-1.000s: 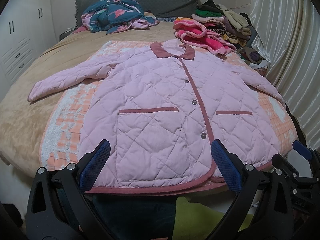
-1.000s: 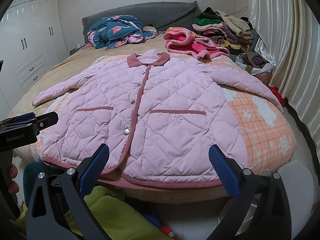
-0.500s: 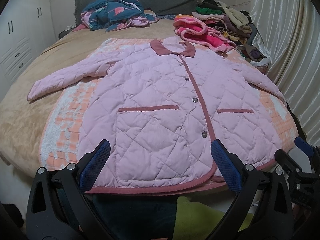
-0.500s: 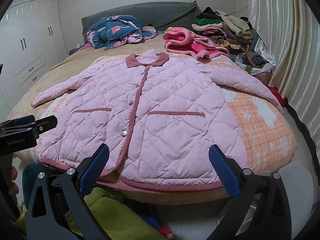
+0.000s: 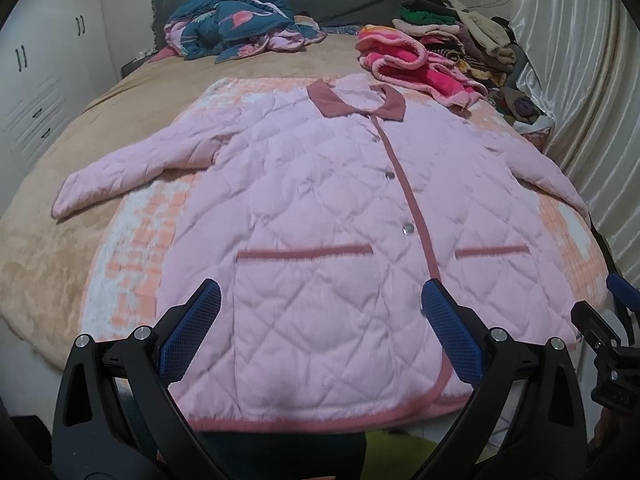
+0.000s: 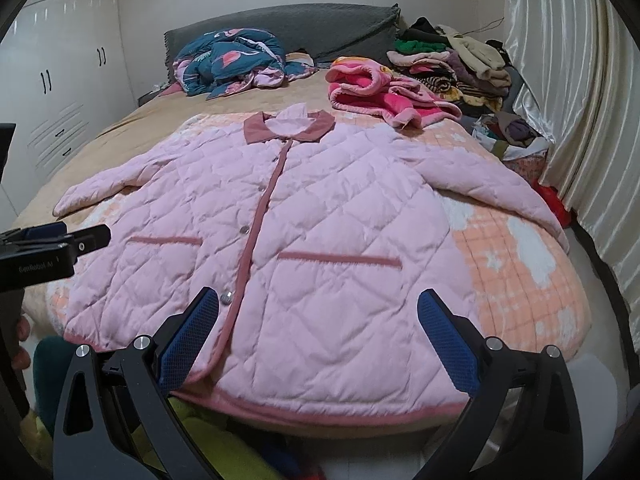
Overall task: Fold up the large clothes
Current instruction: 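Move the right tool to the jacket sleeve cuff and grasp it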
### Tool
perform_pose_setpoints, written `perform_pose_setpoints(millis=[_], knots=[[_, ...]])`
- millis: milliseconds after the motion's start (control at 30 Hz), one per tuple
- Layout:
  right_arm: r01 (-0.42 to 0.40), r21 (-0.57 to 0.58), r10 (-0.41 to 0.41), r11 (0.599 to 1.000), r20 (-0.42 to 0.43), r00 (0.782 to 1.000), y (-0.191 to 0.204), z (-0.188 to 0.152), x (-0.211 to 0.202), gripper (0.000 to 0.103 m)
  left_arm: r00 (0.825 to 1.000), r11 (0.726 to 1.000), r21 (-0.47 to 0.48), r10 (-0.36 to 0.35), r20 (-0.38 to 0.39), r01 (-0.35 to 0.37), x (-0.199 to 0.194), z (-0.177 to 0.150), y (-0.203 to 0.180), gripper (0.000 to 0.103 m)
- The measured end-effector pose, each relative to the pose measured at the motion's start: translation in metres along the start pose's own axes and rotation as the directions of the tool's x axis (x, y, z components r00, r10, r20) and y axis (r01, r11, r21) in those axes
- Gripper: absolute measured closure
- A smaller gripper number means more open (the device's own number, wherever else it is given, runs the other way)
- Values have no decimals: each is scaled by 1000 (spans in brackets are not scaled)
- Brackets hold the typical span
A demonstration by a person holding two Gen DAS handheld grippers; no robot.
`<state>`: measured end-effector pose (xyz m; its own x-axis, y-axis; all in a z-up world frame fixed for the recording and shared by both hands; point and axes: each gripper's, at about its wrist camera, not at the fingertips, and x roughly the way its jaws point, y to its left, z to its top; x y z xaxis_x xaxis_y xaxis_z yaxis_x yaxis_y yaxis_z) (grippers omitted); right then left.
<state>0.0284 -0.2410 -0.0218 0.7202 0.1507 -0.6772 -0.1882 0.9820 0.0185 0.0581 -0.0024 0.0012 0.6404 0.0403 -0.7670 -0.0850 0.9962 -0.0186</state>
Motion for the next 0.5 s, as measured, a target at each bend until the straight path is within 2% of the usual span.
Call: perform_pose_setpoints(millis=[500], knots=[[67,81,-67,994,-3,998,-57,54,57,4,1000,999,23,-29,6,29,44,69,-28,9]])
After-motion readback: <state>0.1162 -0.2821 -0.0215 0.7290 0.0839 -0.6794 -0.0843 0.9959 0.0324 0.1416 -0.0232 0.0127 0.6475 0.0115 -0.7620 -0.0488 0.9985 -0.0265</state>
